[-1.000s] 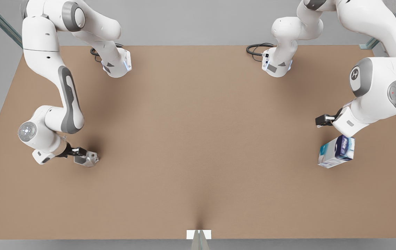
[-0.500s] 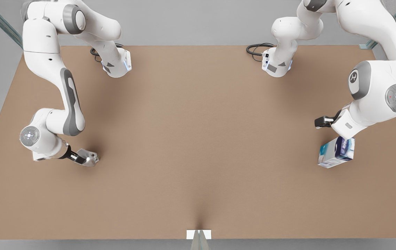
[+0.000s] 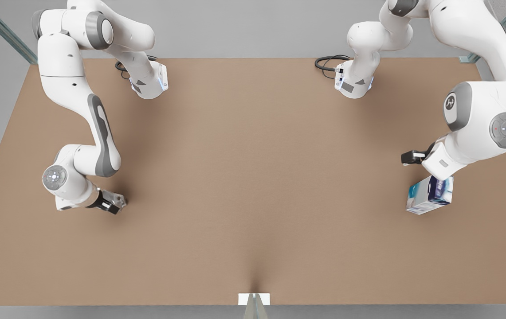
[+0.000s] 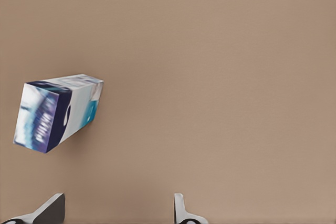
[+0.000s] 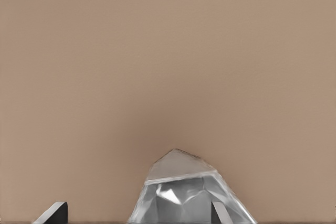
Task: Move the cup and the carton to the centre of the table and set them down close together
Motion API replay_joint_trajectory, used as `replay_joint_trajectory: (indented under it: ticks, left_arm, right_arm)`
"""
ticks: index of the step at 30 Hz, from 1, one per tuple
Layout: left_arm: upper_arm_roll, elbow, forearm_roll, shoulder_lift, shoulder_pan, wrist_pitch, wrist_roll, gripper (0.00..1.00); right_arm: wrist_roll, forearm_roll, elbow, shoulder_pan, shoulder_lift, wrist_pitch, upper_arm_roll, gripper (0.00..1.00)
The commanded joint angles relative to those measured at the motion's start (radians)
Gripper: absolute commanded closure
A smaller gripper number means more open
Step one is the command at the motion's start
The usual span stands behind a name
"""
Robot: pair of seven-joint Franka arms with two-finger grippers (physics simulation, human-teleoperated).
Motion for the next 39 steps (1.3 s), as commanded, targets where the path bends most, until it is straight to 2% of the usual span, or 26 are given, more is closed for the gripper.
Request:
replay_joint_trajectory:
  ticks: [1,8,13,17,31,32,33,34,39]
  left_arm:
    - [0.001,0.000,0.000,0.000,-0.001,0.000,0.000,0.00]
    - [0.001,-0.001,0.002,0.001,-0.001,-0.001,0.005,0.00]
    - [0.001,-0.001,0.002,0.003,-0.001,-0.001,0.005,0.00]
    - [0.001,0.000,0.002,0.006,-0.001,-0.001,0.003,0.00]
    - [0.001,0.000,0.002,0.009,-0.001,-0.001,0.011,0.00]
    - [0.001,0.002,0.002,0.009,-0.001,-0.001,0.011,0.00]
    - [0.001,0.003,0.002,0.009,-0.001,-0.001,0.011,0.00]
    - [0.001,0.003,0.002,0.009,-0.001,-0.001,0.011,0.00]
    - [0.001,0.003,0.002,0.009,-0.001,-0.001,0.011,0.00]
  right_arm:
    - [-0.002,0.000,-0.004,0.000,-0.001,-0.001,0.002,0.00]
    - [0.006,0.003,-0.027,0.001,-0.001,-0.032,0.014,0.00]
    - [0.007,0.086,-0.021,0.001,0.003,-0.032,0.028,0.00]
    - [0.118,0.084,-0.013,0.020,0.029,-0.016,0.028,0.00]
    - [0.198,0.081,0.014,0.043,0.095,0.061,0.020,0.02]
    - [0.198,0.081,0.014,0.043,0.101,0.061,0.020,0.14]
    - [0.198,0.043,0.014,0.043,0.102,0.062,0.020,0.67]
    - [0.196,0.031,0.016,0.055,0.104,0.062,0.018,0.79]
    - [0.198,0.011,0.017,0.056,0.104,0.062,0.017,0.79]
